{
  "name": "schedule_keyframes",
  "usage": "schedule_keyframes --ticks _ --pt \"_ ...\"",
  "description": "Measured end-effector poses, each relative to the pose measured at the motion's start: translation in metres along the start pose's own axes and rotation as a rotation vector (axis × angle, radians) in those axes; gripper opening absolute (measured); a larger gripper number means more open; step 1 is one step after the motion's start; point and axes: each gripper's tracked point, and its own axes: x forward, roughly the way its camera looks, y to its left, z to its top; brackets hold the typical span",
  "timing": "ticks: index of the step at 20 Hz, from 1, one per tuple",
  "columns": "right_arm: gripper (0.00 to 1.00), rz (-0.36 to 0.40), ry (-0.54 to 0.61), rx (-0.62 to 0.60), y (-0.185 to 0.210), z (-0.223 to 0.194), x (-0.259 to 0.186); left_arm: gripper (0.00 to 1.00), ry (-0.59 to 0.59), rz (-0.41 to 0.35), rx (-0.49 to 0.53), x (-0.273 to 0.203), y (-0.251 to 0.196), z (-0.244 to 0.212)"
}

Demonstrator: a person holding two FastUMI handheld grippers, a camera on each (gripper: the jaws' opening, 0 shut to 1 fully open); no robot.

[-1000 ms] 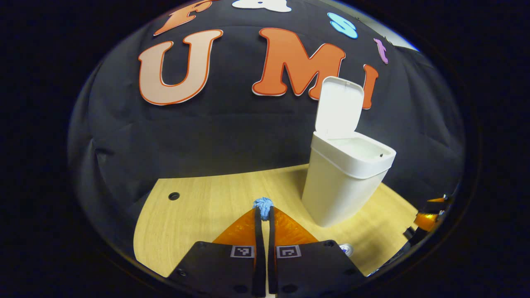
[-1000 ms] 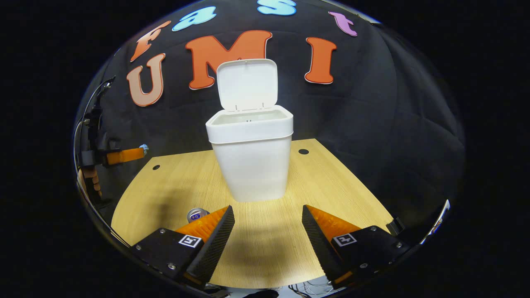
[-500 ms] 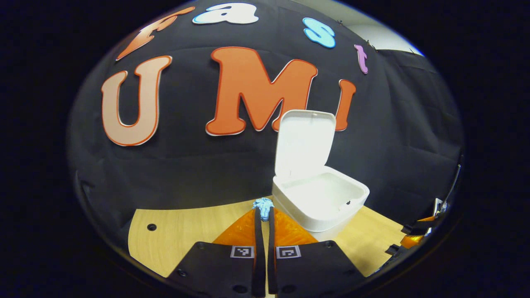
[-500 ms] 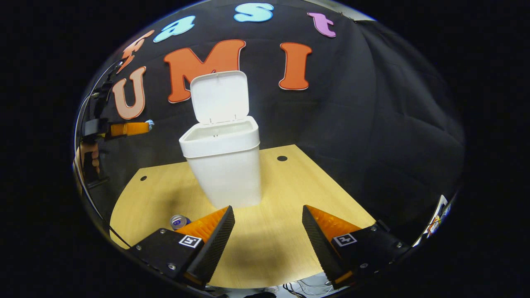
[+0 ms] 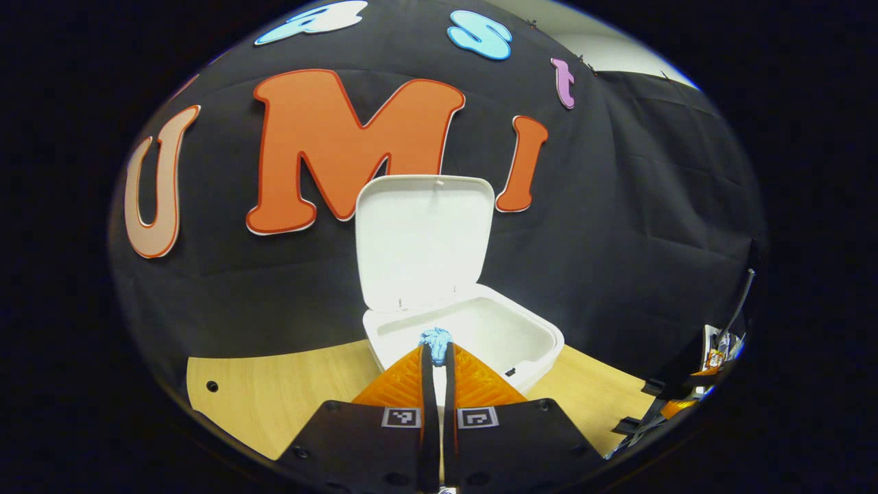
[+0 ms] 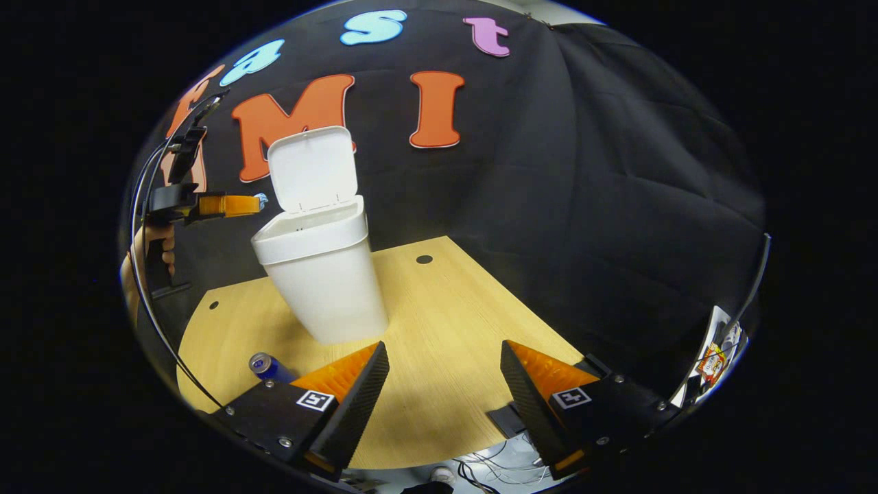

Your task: Press the lid of the desktop garbage bin to open it, pick up the crumpled paper on the desktop and throw it into the bin, then pick up the pop can on the desktop and drop it into the bin, and finally close the garbage bin lid.

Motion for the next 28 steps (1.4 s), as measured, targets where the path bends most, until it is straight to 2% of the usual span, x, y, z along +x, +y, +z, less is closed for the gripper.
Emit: schedule_keyframes --ticks 4,6,7,9,10,12,15,17,22,28 --pt "0.99 -0.027 0.014 0.015 -0.015 -0.007 -0.002 0.06 0.046 0.015 0.01 0.019 0.0 -0.02" --pt "0.99 -0.031 0.023 0.024 -0.018 -0.009 -0.001 0.16 0.062 0.006 0.012 0.02 -0.001 -0.026" --pt "0.99 -0.032 0.026 0.026 -0.017 -0.009 0.0 0.25 0.064 0.005 0.012 0.02 -0.001 -0.027" --pt "0.99 -0.031 0.028 0.02 -0.016 -0.009 0.003 0.27 0.058 0.014 0.014 0.02 0.0 -0.026" --pt "0.99 -0.025 0.026 0.014 -0.014 -0.007 0.003 0.32 0.054 0.012 0.018 0.019 0.0 -0.025" --pt "0.99 -0.013 0.022 0.004 -0.009 -0.004 0.005 0.8 0.027 0.036 0.026 0.015 0.006 -0.019" --pt "0.99 0.009 0.013 -0.007 0.001 0.0 0.008 1.0 -0.042 0.138 0.015 -0.004 0.031 -0.006" --pt "0.99 0.024 0.003 -0.021 0.01 0.003 0.009 1.0 -0.096 0.179 -0.008 -0.019 0.048 0.003" --pt "0.99 0.092 -0.012 -0.064 0.041 0.011 0.013 1.0 -0.11 0.274 -0.019 -0.055 0.094 -0.003" --pt "0.99 0.207 -0.019 -0.124 0.1 0.013 0.017 1.0 -0.133 0.403 -0.059 -0.117 0.156 -0.015"
